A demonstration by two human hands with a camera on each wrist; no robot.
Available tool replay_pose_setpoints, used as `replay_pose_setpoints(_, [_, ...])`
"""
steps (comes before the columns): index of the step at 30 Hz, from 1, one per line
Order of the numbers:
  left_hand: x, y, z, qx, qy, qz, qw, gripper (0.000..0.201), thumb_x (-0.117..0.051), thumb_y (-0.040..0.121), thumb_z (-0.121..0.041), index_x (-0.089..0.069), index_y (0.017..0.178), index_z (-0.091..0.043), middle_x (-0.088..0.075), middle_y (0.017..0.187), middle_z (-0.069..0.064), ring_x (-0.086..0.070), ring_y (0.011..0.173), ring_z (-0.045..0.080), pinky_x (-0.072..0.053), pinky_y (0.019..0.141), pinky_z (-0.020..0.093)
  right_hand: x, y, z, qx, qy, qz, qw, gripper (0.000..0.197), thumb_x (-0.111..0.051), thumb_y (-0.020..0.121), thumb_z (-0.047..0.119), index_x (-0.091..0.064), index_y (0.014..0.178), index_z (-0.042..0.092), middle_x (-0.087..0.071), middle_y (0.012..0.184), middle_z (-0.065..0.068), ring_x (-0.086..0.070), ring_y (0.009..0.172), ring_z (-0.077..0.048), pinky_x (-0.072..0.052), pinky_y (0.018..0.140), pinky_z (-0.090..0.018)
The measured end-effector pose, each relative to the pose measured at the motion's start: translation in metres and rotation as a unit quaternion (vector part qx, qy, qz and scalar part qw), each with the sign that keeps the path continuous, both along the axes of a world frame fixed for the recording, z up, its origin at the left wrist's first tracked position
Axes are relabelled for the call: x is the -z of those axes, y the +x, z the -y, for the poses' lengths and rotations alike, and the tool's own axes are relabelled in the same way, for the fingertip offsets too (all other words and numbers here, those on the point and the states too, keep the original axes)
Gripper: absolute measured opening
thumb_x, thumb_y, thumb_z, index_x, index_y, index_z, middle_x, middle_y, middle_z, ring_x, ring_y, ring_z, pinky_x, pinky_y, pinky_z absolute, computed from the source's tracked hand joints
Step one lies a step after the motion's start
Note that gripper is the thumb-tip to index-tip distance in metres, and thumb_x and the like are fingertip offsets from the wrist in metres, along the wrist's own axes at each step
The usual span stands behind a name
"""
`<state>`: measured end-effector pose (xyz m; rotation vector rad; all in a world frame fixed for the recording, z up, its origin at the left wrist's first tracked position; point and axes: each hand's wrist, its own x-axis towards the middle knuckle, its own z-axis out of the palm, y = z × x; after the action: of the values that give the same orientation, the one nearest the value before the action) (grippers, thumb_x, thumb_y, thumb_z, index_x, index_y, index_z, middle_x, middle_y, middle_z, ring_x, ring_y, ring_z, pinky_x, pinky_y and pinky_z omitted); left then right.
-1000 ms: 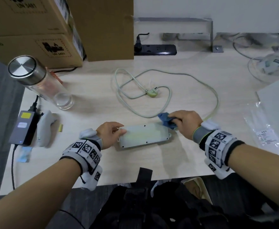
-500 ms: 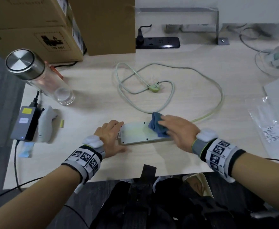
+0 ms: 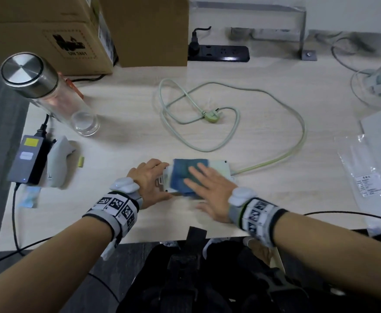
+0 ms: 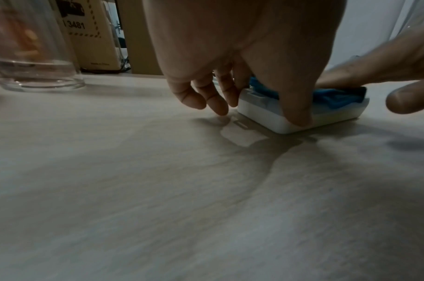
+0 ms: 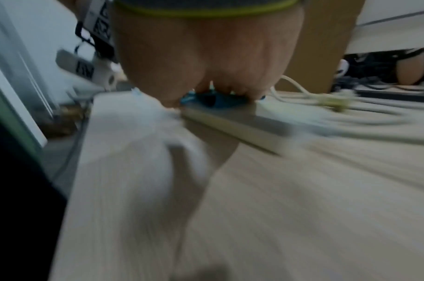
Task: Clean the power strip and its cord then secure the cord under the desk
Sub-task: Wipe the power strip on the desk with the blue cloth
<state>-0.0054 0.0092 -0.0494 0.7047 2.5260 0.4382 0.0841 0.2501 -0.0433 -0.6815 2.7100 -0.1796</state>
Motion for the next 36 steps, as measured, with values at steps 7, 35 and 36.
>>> replay_pose_setpoints(7, [0.000,0.002,-0.001,0.002,-0.022,0.018,1.000,0.086,-0.068,0.065,-0.062,-0.033,0.137,-0.033,-0.040,0.136,-0.012,-0.049,0.112,0.019,-0.042,0.093,0.038,-0.010,0.012,-0.056,0.019,0.010,0.048,0.999,0.072,-0.043,0.089,0.047,-0.032,0.144,0.003,-0.029,0.152,-0.020,-0.026,0.140,-0.035,-0.030,0.111,-0.052])
replay_pose_setpoints(35, [-0.012,0.006,-0.008,-0.010,-0.018,0.021,1.000,0.090,-0.065,0.068,-0.066,-0.032,0.142,-0.027,-0.040,0.138,-0.011,-0.051,0.116,0.017,-0.039,0.098,0.039,-0.041,-0.033,0.017,0.046,-0.044,0.085,0.994,0.037,-0.051,0.089,0.006,-0.061,0.122,0.019,-0.062,0.122,-0.005,-0.057,0.110,-0.027,-0.048,0.082,-0.034])
replay_pose_setpoints(36, [-0.014,0.005,-0.009,-0.007,-0.020,0.024,0.999,0.090,-0.065,0.069,-0.066,-0.031,0.142,-0.027,-0.039,0.138,-0.012,-0.051,0.116,0.017,-0.038,0.099,0.038,-0.049,-0.033,0.014,0.113,-0.114,0.084,0.983,0.033,-0.053,0.086,0.006,-0.065,0.114,0.019,-0.067,0.111,-0.006,-0.060,0.100,-0.029,-0.049,0.079,-0.035])
